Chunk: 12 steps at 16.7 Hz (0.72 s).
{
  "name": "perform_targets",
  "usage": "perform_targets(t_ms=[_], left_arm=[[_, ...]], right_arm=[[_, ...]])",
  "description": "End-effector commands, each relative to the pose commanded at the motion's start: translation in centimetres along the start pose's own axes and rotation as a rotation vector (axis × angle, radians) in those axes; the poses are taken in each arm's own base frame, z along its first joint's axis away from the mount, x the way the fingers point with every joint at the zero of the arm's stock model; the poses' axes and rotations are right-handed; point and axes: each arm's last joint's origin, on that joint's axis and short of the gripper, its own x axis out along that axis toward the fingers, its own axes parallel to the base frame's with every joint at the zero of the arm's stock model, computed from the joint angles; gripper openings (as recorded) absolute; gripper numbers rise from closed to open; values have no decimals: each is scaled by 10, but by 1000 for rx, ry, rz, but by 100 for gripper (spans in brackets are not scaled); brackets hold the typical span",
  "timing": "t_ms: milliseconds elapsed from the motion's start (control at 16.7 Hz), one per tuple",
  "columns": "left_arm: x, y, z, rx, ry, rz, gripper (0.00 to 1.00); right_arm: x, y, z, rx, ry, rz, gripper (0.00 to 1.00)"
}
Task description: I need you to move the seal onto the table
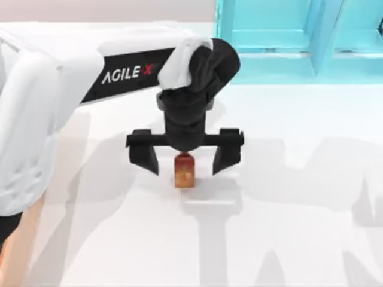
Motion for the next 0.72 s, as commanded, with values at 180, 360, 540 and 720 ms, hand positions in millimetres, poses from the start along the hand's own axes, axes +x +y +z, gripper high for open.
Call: perform_targets(t_ms=[180,360,540,720], left_arm=[[-33,-6,6,0,-2,-11,100],[-82,-6,8,-1,-2,-13,100],[-120,-1,3,-2,4,4,100],[-141,3,-1,0,0,-3,100]], right_arm=[[0,0,0,0,0,0,100],[0,0,0,0,0,0,100],[0,0,0,0,0,0,100],[0,0,0,0,0,0,100]])
